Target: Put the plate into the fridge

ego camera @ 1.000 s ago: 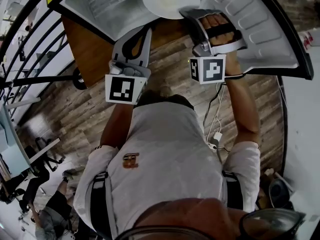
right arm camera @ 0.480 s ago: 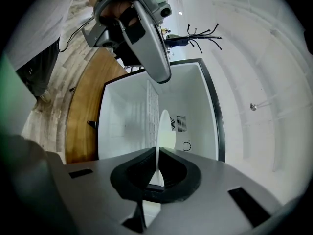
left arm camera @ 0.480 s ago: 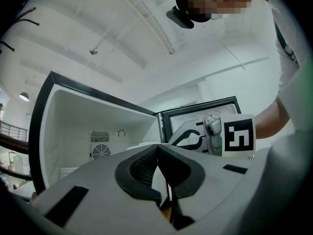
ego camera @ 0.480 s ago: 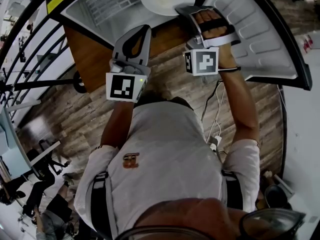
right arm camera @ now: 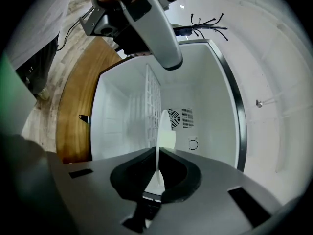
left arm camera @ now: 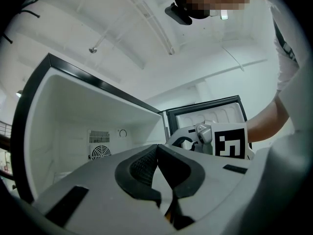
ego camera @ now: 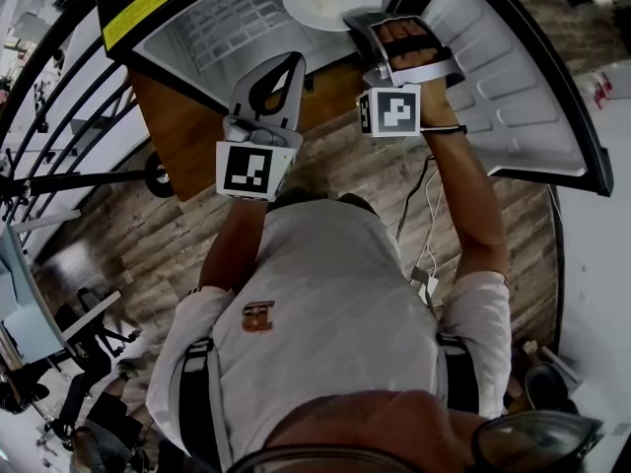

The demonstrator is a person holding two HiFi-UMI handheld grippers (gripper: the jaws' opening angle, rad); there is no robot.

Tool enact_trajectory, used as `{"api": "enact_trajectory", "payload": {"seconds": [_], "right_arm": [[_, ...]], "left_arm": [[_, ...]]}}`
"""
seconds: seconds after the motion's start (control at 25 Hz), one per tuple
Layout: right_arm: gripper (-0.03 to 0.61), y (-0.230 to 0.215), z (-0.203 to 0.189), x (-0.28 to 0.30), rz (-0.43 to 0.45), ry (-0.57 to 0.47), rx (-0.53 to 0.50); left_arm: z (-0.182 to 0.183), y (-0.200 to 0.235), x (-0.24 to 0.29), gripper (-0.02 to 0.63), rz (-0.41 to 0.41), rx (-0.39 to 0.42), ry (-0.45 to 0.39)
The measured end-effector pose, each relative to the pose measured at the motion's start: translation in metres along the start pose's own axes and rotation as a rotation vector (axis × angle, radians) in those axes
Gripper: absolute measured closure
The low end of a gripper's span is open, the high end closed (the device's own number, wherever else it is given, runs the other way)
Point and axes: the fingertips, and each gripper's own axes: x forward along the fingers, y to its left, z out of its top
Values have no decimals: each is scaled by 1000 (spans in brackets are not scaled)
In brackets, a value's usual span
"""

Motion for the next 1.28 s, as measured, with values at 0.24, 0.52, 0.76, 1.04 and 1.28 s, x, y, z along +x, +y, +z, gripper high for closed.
{"api": "enact_trajectory", "payload": {"seconds": [0.24,0.52,0.76,1.04,1.28], "right_arm": [[540,5,-7,29,26,31,-4],[540,9,-8,50,51,55,-10],[540,9,-13,60,63,65,-1],[540,17,-17,70,94,68,1],[540,13,-17,77,91,75,-13]], "left_arm": [[-8,13,9,595,-18,-2,3],[-12,22,14,595,-44,-6,3],[-17,24,20,595,-66,-10,12],[-22,22,25,595,-89,-17,18],[-23,26,25,595,-94,-18,25]]}}
